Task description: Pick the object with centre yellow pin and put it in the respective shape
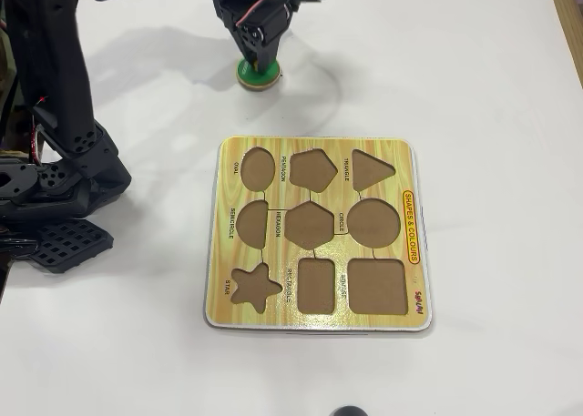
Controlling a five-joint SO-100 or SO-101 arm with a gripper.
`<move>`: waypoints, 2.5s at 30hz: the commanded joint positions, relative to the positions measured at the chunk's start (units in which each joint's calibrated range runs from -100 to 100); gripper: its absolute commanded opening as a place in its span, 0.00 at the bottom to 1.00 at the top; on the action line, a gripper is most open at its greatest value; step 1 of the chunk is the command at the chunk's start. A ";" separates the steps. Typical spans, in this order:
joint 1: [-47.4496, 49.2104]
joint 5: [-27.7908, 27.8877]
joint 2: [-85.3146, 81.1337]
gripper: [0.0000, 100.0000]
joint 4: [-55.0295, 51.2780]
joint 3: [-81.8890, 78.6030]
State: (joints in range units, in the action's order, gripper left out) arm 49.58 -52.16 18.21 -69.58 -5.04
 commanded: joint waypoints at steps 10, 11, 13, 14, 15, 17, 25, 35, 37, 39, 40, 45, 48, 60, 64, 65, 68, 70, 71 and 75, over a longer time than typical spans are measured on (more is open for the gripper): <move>-14.23 -0.25 -10.18 0.01 0.35 1.26; -15.30 -0.25 -10.51 0.01 0.35 1.26; -18.04 -0.04 -11.18 0.01 0.26 1.26; -19.31 0.12 -11.60 0.01 0.26 1.26; -20.67 0.17 -11.94 0.01 0.26 1.26; -23.31 0.28 -12.61 0.01 0.26 1.26; -35.03 0.28 -13.28 0.01 0.26 1.35; -48.31 0.33 -13.19 0.01 0.26 1.44; -50.16 0.33 -12.69 0.01 0.26 1.89; -51.14 0.38 -12.44 0.01 0.26 3.24; -51.53 0.38 -12.44 0.01 0.26 4.14; -51.43 0.33 -7.92 0.01 0.18 8.00; -51.43 0.38 -5.49 0.01 -0.60 10.88; -51.24 0.33 1.62 0.01 0.18 17.36; -50.85 0.33 3.63 0.01 0.18 18.17; -50.65 0.28 3.88 0.01 0.26 18.17; -50.56 -0.09 4.72 0.01 0.26 18.26; -50.56 -0.09 5.97 0.01 0.26 18.26; -50.56 -0.09 6.64 0.01 0.26 18.26; -50.46 -0.09 7.90 0.01 0.26 18.26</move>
State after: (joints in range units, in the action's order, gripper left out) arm -1.40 -51.95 26.63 -69.92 10.34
